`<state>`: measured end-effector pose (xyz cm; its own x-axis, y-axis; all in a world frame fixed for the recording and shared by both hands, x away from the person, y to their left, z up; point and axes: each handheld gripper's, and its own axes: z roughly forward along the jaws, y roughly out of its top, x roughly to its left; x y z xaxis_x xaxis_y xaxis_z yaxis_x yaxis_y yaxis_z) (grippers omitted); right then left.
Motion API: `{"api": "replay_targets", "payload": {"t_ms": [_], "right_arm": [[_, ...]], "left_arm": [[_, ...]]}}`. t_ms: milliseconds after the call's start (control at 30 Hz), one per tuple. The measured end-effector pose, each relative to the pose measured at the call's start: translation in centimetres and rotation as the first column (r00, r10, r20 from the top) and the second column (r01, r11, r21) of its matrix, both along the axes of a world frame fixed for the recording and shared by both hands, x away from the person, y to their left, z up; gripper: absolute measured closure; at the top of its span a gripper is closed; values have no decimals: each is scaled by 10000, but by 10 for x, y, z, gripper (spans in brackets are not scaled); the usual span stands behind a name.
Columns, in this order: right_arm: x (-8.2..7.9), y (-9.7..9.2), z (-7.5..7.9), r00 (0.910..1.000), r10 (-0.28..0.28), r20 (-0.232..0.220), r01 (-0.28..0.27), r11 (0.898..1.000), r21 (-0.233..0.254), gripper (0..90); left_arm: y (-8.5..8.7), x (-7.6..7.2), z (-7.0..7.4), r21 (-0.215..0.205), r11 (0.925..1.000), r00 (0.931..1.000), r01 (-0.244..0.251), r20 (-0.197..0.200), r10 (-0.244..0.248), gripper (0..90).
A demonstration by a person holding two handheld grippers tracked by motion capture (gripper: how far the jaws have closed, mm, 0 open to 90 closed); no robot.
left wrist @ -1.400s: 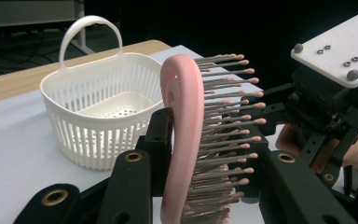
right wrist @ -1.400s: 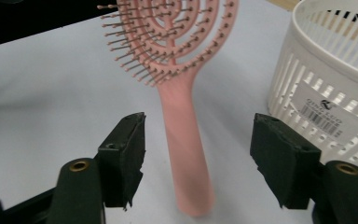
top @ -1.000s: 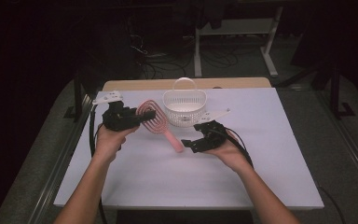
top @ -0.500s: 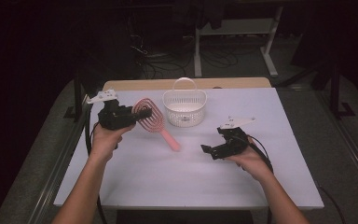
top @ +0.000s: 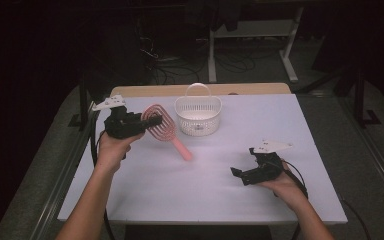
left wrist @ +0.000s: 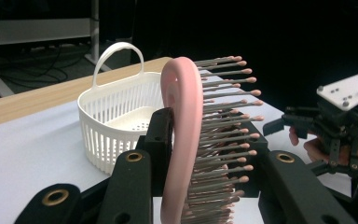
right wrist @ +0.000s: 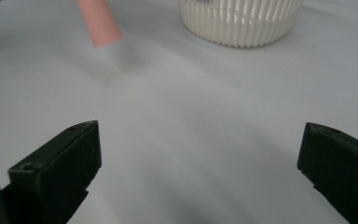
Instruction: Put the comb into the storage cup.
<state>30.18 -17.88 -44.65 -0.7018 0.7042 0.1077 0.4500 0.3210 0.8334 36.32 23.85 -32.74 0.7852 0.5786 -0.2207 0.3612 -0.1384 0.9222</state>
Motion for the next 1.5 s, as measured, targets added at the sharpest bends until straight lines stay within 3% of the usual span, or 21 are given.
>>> {"api": "replay_targets", "payload": {"t_ms": [267,400,1033,1500], "right_arm": [[-9,-10,-12,9996,-129,-244,127,9999,-73,0],[-13,-12,-17,9991,-46,-411,31,9993,-362,0],[-11,-13,-16,9996,-82,-264,76,9997,-227,0],[-12,-13,-15,9996,-152,-245,148,9997,-171,0]], "left_arm": [[-2,1,4,48,9999,9999,104,50,-105,658],[-2,3,8,21,9998,9998,172,86,-173,658],[-18,30,50,-325,9973,9963,666,559,-647,658],[-25,51,71,-377,9977,9952,558,830,-526,658]]}}
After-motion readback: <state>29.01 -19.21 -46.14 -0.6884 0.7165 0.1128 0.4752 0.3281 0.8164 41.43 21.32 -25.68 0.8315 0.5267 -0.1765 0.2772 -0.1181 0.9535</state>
